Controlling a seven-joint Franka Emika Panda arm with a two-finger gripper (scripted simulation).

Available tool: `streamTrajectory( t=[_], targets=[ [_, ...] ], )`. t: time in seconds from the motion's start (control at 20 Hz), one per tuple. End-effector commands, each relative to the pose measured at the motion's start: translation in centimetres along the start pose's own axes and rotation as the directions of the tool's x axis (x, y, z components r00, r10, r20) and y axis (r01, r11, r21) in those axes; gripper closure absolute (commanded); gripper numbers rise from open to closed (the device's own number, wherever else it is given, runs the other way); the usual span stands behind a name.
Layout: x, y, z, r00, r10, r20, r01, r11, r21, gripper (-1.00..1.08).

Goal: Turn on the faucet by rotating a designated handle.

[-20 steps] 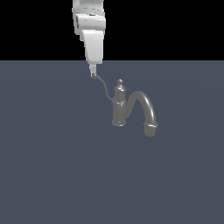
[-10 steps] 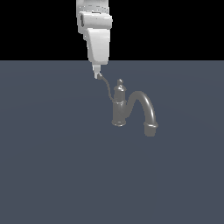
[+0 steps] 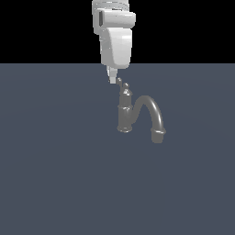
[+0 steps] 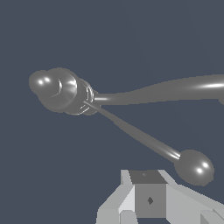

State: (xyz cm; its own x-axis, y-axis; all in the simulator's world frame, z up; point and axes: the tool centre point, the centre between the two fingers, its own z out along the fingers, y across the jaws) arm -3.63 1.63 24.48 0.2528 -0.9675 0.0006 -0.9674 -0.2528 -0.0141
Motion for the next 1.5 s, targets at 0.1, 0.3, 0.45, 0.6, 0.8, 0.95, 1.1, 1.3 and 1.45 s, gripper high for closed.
streamTrajectory(
  t=[0.1,0.3,0.45,0.6,0.8,0.95,1.1,1.3,1.45],
  targets=[
    [1.9,2.1,0.1,1.0,0.011,0.0,-0.011,1.0,-0.012,1.08],
    [2.7,3.1,0.1,1.0,0.01,0.0,-0.01,1.0,-0.014,1.08],
    [2.9,2.4,0.0,1.0,-0.005,0.0,0.005,1.0,-0.008,1.08],
    [4.8,2.5,0.0,1.0,-0.002,0.0,0.002,1.0,-0.009,1.08],
    [7.2,2.6,0.1,1.0,0.002,0.0,-0.002,1.0,-0.011,1.08],
    [9.0,2.7,0.1,1.0,0.004,0.0,-0.004,1.0,-0.012,1.08],
    [10.8,2.8,0.1,1.0,0.007,0.0,-0.007,1.0,-0.013,1.08],
    [12.5,2.9,0.1,1.0,0.01,0.0,-0.01,1.0,-0.014,1.08],
    [10.9,1.7,0.0,1.0,-0.019,0.003,0.019,1.0,-0.011,1.08]
  ],
)
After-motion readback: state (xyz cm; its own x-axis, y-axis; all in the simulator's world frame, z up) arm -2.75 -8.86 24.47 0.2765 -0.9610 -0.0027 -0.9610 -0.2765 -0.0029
